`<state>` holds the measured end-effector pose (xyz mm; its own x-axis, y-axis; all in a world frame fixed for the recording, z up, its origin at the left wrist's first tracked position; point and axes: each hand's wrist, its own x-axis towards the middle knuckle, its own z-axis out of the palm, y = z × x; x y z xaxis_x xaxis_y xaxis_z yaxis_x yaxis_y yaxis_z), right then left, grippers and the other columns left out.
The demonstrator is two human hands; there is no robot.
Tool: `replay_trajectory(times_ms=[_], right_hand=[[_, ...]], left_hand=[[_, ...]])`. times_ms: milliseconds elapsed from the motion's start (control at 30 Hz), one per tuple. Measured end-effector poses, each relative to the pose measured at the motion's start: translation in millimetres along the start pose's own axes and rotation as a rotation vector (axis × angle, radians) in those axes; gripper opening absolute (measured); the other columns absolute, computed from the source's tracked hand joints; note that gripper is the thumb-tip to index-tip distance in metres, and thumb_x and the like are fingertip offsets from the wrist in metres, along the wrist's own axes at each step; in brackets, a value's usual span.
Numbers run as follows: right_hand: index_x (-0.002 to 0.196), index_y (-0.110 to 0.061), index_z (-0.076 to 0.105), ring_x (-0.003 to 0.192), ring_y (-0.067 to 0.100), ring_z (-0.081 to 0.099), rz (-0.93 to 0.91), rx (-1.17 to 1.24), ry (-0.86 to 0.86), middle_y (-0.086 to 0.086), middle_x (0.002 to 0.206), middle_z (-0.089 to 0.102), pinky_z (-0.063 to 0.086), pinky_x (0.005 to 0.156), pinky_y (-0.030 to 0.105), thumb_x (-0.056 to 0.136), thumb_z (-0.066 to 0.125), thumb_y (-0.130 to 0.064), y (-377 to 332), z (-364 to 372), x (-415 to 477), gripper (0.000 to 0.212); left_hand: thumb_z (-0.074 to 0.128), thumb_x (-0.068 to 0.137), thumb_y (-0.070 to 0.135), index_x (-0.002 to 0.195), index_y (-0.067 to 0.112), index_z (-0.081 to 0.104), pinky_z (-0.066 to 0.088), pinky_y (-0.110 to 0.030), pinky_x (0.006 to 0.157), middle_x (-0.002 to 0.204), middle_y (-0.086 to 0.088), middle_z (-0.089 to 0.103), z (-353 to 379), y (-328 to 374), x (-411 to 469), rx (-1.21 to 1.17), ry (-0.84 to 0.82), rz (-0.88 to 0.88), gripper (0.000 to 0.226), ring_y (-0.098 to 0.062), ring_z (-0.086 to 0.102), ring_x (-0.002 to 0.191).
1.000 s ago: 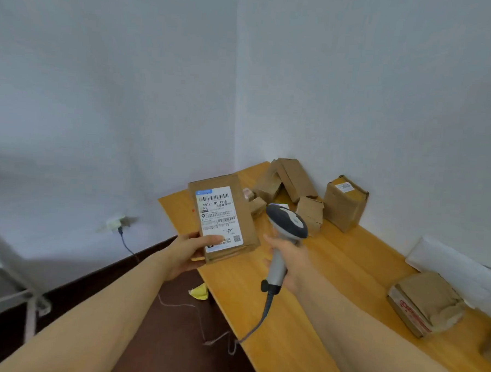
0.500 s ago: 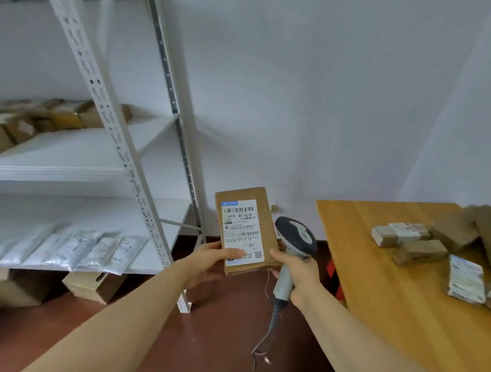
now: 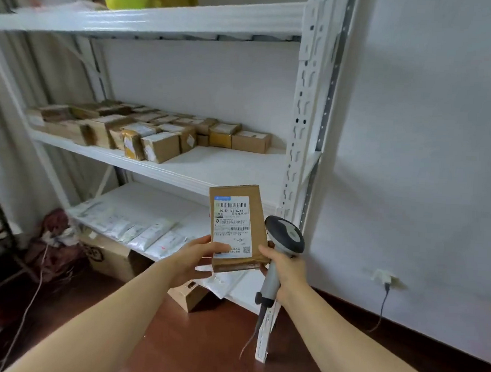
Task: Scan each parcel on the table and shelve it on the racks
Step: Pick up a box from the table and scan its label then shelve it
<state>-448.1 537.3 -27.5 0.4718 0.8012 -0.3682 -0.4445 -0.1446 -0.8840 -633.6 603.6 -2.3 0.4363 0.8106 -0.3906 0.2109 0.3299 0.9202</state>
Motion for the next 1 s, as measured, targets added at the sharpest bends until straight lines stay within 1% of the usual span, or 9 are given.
replay_trajectory(times_ms=[133,233,433,600,667,767,867,933,1000], right_hand=[[0.089,-0.008,0.065,0.095,0.031,0.065,0.008,0.000,-0.014,0.015,0.098,0.070,0.054,0.091,0.050,0.071,0.081,-0.007,-11.2,68.8,23.8,0.024],[0.090,-0.007,0.066,0.088,0.028,0.066,-0.008,-0.028,-0.024,0.015,0.098,0.071,0.055,0.089,0.049,0.073,0.081,-0.007,-19.0,110.5,50.2,0.023],[0.079,-0.011,0.063,0.074,0.025,0.065,-0.030,-0.056,0.008,0.010,0.088,0.069,0.057,0.084,0.046,0.073,0.081,-0.012,-41.9,177.6,115.0,0.019],[0.076,-0.012,0.060,0.072,0.025,0.064,-0.006,-0.037,0.016,0.009,0.083,0.067,0.059,0.079,0.041,0.075,0.080,-0.014,-58.3,229.9,181.7,0.020],[0.080,-0.010,0.061,0.071,0.025,0.063,0.029,-0.033,0.013,0.009,0.082,0.066,0.058,0.076,0.039,0.076,0.079,-0.014,-66.2,249.9,210.3,0.019],[0.087,-0.009,0.061,0.069,0.025,0.061,0.075,-0.035,0.016,0.008,0.079,0.064,0.057,0.075,0.038,0.077,0.079,-0.014,-76.0,276.6,252.9,0.021],[0.086,-0.008,0.058,0.073,0.026,0.061,0.080,-0.070,0.042,0.006,0.076,0.061,0.054,0.080,0.039,0.076,0.079,-0.018,-82.6,300.2,289.3,0.025],[0.091,-0.007,0.059,0.080,0.027,0.062,0.081,-0.063,0.070,0.007,0.081,0.062,0.053,0.083,0.038,0.075,0.080,-0.022,-85.2,316.4,313.1,0.031],[0.100,-0.006,0.062,0.086,0.028,0.065,0.110,-0.038,0.079,0.009,0.088,0.066,0.054,0.088,0.041,0.072,0.082,-0.025,-86.9,329.8,331.4,0.039]], left_hand=[[0.069,0.084,0.030,0.115,0.034,0.063,0.047,-0.040,0.094,0.106,0.001,0.070,-51.9,21.6,26.1,-0.066,0.106,0.047,0.032,-0.018,0.061,0.103],[0.066,0.087,0.025,0.120,0.031,0.059,0.046,-0.033,0.085,0.104,0.000,0.067,-78.8,38.4,52.7,-0.108,0.164,0.087,0.034,-0.017,0.060,0.098],[0.068,0.088,0.029,0.121,0.029,0.060,0.046,-0.038,0.094,0.100,0.003,0.067,-120.7,75.8,113.7,-0.112,0.280,0.168,0.034,-0.014,0.061,0.091],[0.058,0.094,0.036,0.133,0.032,0.049,0.045,-0.017,0.052,0.111,0.001,0.061,-149.4,114.1,174.5,-0.002,0.366,0.210,0.040,-0.007,0.057,0.081],[0.054,0.096,0.041,0.138,0.031,0.047,0.044,-0.019,0.057,0.113,0.001,0.057,-163.8,131.1,201.7,0.133,0.405,0.203,0.044,-0.011,0.054,0.087],[0.052,0.095,0.045,0.140,0.029,0.047,0.055,-0.033,0.079,0.119,0.000,0.058,-187.9,145.1,247.9,0.242,0.436,0.189,0.047,-0.019,0.057,0.103],[0.052,0.097,0.040,0.139,0.027,0.049,0.053,-0.044,0.093,0.110,0.004,0.064,-203.9,157.6,285.2,0.241,0.441,0.215,0.045,-0.019,0.061,0.097],[0.051,0.098,0.038,0.144,0.028,0.043,0.054,-0.039,0.090,0.111,0.005,0.060,-214.7,165.8,305.9,0.261,0.429,0.235,0.048,-0.015,0.058,0.089],[0.052,0.096,0.038,0.149,0.037,0.029,0.049,-0.029,0.087,0.134,-0.003,0.046,-224.3,170.8,322.4,0.494,0.428,0.239,0.058,-0.015,0.052,0.101]])
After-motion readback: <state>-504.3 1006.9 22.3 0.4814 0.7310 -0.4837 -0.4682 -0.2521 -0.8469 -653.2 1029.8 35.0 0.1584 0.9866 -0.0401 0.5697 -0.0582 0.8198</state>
